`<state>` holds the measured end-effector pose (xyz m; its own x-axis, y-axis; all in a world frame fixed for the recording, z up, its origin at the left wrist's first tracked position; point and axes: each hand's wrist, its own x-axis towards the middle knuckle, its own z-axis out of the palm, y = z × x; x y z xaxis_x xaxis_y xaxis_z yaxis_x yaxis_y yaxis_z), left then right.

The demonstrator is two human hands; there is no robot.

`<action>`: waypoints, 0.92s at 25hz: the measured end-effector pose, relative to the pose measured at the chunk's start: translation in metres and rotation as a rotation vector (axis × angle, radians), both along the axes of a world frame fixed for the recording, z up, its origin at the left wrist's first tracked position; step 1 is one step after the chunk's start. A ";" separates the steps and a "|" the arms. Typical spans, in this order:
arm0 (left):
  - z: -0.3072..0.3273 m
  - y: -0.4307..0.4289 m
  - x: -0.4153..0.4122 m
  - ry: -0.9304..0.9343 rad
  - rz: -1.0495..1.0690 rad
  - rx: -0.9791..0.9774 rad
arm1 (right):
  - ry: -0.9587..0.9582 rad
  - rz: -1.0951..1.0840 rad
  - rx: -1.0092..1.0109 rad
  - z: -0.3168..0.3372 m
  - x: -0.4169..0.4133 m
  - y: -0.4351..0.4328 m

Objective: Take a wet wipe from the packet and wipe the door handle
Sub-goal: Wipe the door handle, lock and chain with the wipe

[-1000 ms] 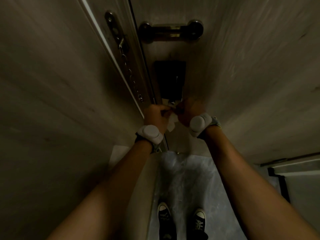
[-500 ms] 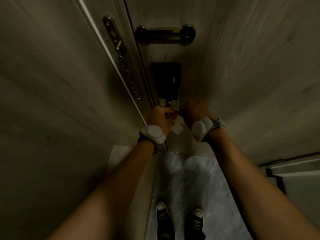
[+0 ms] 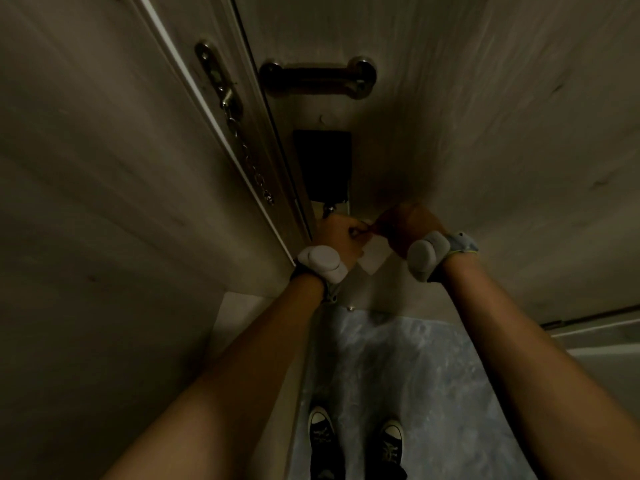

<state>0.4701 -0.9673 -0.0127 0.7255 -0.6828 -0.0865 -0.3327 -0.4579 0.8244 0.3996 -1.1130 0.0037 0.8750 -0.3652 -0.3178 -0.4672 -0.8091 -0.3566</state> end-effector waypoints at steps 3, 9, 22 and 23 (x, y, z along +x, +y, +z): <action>0.000 -0.002 -0.003 0.024 -0.014 -0.019 | -0.027 -0.052 -0.008 -0.004 -0.004 -0.002; -0.008 0.000 -0.020 0.049 0.047 -0.193 | -0.333 -0.251 0.052 -0.003 -0.026 0.020; -0.028 0.051 0.000 -0.014 0.165 -0.017 | -0.390 -0.648 0.572 -0.031 -0.023 0.089; -0.029 0.053 0.005 0.007 0.191 -0.009 | -0.408 -0.682 0.630 -0.035 -0.018 0.094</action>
